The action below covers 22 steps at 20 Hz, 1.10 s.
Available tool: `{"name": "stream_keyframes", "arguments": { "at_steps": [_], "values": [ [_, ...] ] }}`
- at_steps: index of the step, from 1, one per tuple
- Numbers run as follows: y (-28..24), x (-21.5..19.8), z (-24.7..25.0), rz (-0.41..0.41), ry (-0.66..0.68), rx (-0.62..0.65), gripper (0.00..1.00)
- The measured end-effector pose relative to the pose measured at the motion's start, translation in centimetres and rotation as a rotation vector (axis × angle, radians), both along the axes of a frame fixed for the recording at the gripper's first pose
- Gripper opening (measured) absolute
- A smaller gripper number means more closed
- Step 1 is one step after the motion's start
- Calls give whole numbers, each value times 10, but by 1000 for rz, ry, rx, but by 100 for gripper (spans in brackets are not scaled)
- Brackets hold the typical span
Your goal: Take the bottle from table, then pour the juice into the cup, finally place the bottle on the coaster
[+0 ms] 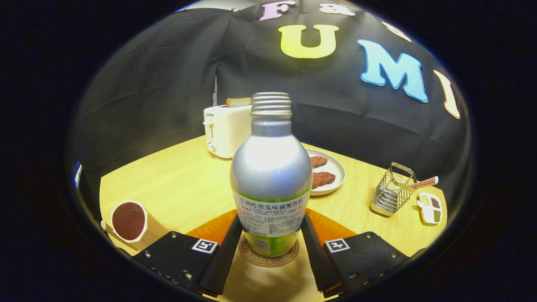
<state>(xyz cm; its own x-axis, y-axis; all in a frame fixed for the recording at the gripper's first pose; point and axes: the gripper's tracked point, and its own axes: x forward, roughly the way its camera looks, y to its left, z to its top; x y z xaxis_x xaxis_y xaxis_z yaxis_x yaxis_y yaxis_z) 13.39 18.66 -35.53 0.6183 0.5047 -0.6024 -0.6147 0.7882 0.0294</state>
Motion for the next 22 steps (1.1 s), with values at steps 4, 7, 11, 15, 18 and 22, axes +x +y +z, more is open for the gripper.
{"name": "stream_keyframes", "arguments": {
  "at_steps": [4, 7, 11, 15, 18, 22],
  "values": [
    [-2, -1, -9, 3, 13, -8, 78],
    [-1, -1, -11, 12, 13, -1, 79],
    [-5, -5, -13, 4, 38, -4, 80],
    [-9, -12, -7, 4, 49, -28, 81],
    [-8, -17, 1, 4, 48, -34, 81],
    [-8, -17, 6, -9, 37, -51, 81]
  ]
}}
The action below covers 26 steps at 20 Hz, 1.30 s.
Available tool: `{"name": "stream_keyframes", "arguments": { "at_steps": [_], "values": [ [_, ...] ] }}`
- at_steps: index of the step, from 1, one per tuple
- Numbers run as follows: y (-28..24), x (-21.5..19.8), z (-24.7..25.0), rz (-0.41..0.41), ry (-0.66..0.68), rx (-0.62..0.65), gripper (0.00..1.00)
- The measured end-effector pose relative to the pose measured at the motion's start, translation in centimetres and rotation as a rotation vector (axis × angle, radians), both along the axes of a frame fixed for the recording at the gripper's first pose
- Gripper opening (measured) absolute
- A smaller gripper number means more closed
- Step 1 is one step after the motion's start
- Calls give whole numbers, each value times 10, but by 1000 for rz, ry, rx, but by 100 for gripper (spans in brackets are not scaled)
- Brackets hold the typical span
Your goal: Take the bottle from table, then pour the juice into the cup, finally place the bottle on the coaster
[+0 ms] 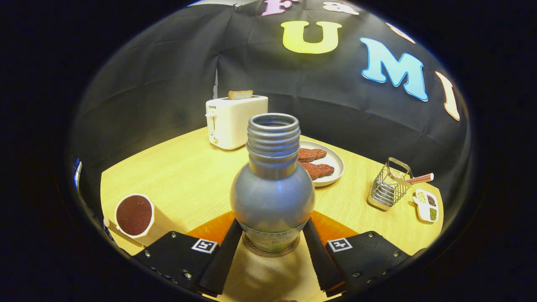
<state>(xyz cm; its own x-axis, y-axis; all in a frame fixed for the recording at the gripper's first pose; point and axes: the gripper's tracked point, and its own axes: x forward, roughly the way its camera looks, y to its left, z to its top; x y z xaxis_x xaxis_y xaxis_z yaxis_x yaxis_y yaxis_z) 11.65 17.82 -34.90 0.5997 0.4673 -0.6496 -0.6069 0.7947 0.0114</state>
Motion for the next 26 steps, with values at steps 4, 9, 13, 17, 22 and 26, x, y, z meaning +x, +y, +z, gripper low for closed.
{"name": "stream_keyframes", "arguments": {
  "at_steps": [4, 9, 13, 17, 22, 26],
  "values": [
    [5, 6, 11, -29, -33, 55, 81],
    [6, 13, 7, -42, -73, 45, 81],
    [8, 18, 4, -73, -66, 70, 81],
    [-2, 10, 1, -98, -40, 78, 81],
    [-7, 7, 2, -131, -21, 102, 81],
    [3, 1, 5, -134, 1, 168, 83]
  ]
}}
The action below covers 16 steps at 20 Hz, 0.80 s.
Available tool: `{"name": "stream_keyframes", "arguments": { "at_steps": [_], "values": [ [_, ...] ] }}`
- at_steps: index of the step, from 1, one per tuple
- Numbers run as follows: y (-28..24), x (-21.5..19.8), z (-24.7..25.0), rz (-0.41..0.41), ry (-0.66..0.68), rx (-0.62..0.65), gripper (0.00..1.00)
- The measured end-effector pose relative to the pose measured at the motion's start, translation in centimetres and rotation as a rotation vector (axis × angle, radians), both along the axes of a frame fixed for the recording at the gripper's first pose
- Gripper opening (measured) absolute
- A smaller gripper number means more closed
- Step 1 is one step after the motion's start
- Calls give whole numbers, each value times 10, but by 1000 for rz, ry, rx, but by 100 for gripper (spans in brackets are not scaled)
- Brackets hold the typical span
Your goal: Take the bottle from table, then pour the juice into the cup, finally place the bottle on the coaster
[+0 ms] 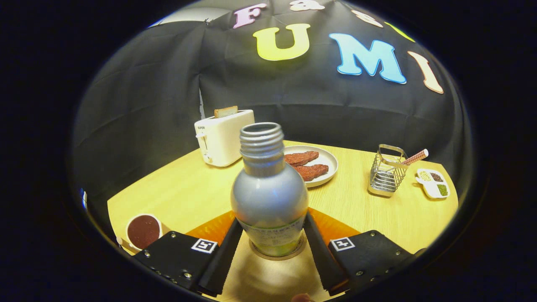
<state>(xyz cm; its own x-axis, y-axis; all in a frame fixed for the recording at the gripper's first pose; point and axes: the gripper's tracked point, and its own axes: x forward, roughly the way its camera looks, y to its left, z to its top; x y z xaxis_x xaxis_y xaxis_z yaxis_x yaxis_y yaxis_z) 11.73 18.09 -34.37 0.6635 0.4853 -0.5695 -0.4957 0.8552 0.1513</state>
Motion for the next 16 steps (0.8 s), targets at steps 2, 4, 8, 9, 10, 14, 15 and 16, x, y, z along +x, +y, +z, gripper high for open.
{"name": "stream_keyframes", "arguments": {
  "at_steps": [2, 4, 8, 9, 10, 14, 15, 16],
  "values": [
    [-2, -3, 0, -4, 8, -4, 83],
    [-2, -3, 4, 0, -7, -7, 83],
    [-8, 0, 10, -3, -54, -38, 83],
    [-7, -1, 9, -1, -52, -38, 83],
    [-4, -4, 9, 9, -45, -26, 83],
    [-6, -7, 11, 18, -58, -31, 83],
    [-4, -9, 11, 21, -54, -24, 83],
    [-7, -9, 12, 12, -58, -32, 83]
  ]
}}
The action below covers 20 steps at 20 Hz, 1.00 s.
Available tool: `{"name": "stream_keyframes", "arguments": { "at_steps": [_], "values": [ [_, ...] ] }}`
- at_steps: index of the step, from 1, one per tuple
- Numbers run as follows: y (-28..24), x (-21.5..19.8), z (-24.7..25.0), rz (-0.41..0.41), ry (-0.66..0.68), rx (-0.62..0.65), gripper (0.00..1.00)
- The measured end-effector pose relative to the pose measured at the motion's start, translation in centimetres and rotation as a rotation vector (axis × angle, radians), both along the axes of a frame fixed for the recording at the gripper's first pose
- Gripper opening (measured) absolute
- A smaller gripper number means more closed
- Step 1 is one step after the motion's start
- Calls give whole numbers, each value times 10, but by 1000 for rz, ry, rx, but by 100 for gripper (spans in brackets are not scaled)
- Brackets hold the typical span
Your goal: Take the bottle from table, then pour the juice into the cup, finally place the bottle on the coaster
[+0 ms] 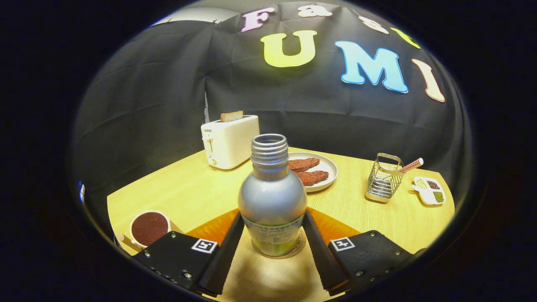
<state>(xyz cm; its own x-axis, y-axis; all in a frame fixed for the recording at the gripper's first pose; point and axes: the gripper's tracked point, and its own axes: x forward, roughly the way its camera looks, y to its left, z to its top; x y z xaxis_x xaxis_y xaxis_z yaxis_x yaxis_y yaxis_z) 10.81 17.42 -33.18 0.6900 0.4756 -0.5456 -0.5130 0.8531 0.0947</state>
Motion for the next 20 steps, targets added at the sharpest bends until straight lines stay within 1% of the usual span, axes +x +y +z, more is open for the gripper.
{"name": "stream_keyframes", "arguments": {
  "at_steps": [3, 7, 13, 15, 20],
  "values": [
    [-3, -1, 3, -12, -10, 0, 83],
    [-2, -7, 11, 5, -27, -3, 83],
    [-12, -10, 42, -20, -72, 28, 83],
    [-18, -14, 62, -36, -97, 49, 83],
    [-38, -27, 148, -93, -233, 124, 83]
  ]
}}
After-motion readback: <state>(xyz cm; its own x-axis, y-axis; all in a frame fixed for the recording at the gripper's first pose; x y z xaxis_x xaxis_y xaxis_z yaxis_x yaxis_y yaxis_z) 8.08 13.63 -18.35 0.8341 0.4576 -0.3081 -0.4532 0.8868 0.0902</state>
